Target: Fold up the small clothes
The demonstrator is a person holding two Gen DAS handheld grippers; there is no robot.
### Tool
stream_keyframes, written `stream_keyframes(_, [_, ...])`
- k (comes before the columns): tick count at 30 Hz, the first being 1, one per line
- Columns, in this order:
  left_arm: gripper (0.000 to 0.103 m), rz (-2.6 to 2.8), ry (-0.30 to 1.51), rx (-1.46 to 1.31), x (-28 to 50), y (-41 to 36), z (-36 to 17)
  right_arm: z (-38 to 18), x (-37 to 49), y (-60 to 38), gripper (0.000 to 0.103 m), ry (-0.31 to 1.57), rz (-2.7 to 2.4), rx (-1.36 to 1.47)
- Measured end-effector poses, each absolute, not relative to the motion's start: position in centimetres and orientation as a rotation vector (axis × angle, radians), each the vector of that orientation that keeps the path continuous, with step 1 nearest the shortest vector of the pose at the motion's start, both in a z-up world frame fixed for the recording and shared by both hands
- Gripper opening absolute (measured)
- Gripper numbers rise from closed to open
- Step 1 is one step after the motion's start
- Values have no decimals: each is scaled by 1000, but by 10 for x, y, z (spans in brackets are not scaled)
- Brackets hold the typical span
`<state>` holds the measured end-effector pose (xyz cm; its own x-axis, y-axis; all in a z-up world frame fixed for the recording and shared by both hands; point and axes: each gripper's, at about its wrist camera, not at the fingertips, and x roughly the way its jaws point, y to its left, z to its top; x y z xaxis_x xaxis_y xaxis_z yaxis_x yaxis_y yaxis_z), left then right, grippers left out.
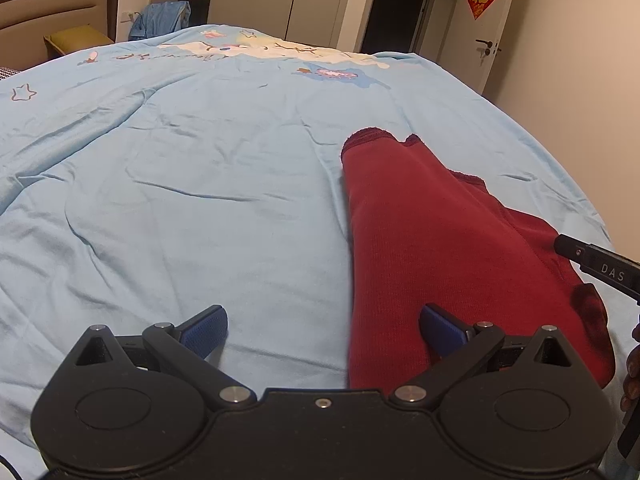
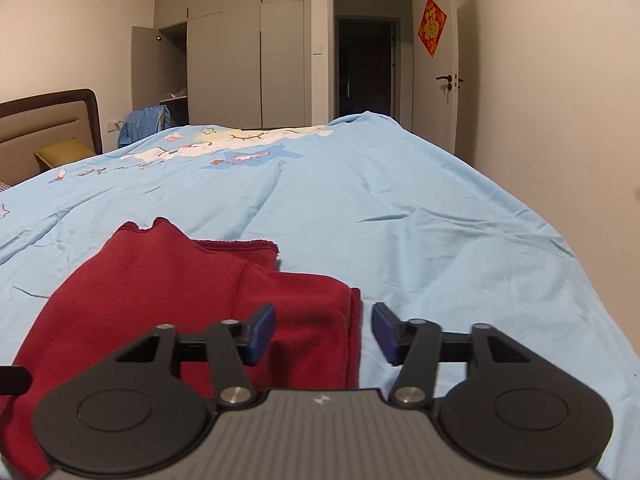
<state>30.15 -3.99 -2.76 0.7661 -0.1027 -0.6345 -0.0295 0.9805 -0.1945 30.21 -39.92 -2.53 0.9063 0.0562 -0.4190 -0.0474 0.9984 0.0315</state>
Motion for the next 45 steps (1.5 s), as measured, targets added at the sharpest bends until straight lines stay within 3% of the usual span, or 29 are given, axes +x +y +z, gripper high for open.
stream_keyframes(5, [102,-38,698,-197,301,-41,-28,-21,297,-392,90,421,92,27])
stream_keyframes(11, [102,-32,696,-191,301,-43,-28,-26,297,-390,98,437,103,32])
stream_keyframes(30, [102,-30,697,-184,300,-43,-29,-61,307,-411,103,518,89,130])
stream_keyframes(45, [102,-127,663,-195,312,-32,-15,-78,299,-422,103,460,139,224])
